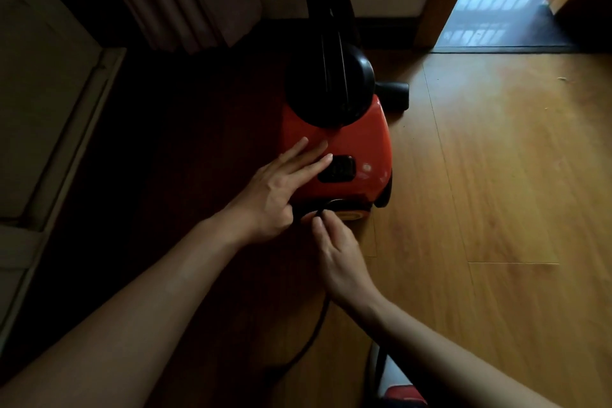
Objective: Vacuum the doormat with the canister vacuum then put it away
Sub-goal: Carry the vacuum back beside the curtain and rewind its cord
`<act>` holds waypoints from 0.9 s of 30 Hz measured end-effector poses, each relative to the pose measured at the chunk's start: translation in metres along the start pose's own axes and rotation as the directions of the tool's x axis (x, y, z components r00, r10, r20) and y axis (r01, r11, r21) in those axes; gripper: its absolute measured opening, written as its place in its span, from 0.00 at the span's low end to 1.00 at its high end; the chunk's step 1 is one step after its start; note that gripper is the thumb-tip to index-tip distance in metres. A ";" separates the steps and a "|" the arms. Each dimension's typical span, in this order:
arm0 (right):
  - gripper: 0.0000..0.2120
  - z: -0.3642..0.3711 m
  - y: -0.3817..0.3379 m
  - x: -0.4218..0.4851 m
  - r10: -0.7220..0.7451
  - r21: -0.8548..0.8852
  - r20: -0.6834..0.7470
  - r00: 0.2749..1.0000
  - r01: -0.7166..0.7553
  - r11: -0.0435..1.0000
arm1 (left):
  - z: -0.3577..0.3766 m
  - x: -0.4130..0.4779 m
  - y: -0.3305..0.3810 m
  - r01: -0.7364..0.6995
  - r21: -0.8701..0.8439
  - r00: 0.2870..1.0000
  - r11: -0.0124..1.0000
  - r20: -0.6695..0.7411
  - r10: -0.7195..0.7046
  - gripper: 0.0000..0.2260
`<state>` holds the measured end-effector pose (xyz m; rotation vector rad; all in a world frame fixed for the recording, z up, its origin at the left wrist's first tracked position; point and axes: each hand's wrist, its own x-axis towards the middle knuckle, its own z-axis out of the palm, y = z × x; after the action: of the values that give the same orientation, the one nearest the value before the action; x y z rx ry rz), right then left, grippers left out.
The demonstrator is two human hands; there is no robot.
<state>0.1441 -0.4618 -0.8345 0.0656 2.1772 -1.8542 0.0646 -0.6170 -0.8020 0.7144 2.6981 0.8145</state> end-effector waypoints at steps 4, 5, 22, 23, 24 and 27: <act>0.17 0.026 0.019 0.017 0.079 0.028 -0.018 0.997 -0.078 0.997 | 0.000 -0.001 0.000 0.017 -0.005 1.000 1.000 0.008 -0.017 0.42; 0.18 0.030 0.020 0.021 0.080 0.030 -0.033 0.996 -0.079 0.996 | 0.000 -0.001 0.000 0.022 -0.008 1.000 1.000 0.009 -0.022 0.43; 0.27 0.040 0.040 0.045 0.326 0.228 0.125 0.937 -0.347 0.910 | -0.001 0.003 -0.009 0.014 -0.018 1.000 1.000 -0.002 -0.014 0.46; 0.27 0.036 0.042 0.046 0.335 0.198 0.143 0.931 -0.358 0.912 | -0.002 0.004 -0.010 0.011 -0.016 1.000 1.000 -0.005 -0.011 0.46; 0.27 0.032 0.044 0.046 0.343 0.163 0.161 0.925 -0.368 0.916 | -0.002 0.004 -0.010 0.011 -0.018 1.000 1.000 -0.006 -0.011 0.46; 0.27 0.018 0.057 0.043 0.436 0.067 0.202 0.877 -0.456 0.888 | -0.001 0.004 -0.012 0.005 -0.019 1.000 1.000 -0.008 -0.006 0.46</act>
<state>0.1182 -0.4756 -0.9016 0.3758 1.7479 -1.6387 0.0560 -0.6236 -0.8080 0.7006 2.6940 0.8425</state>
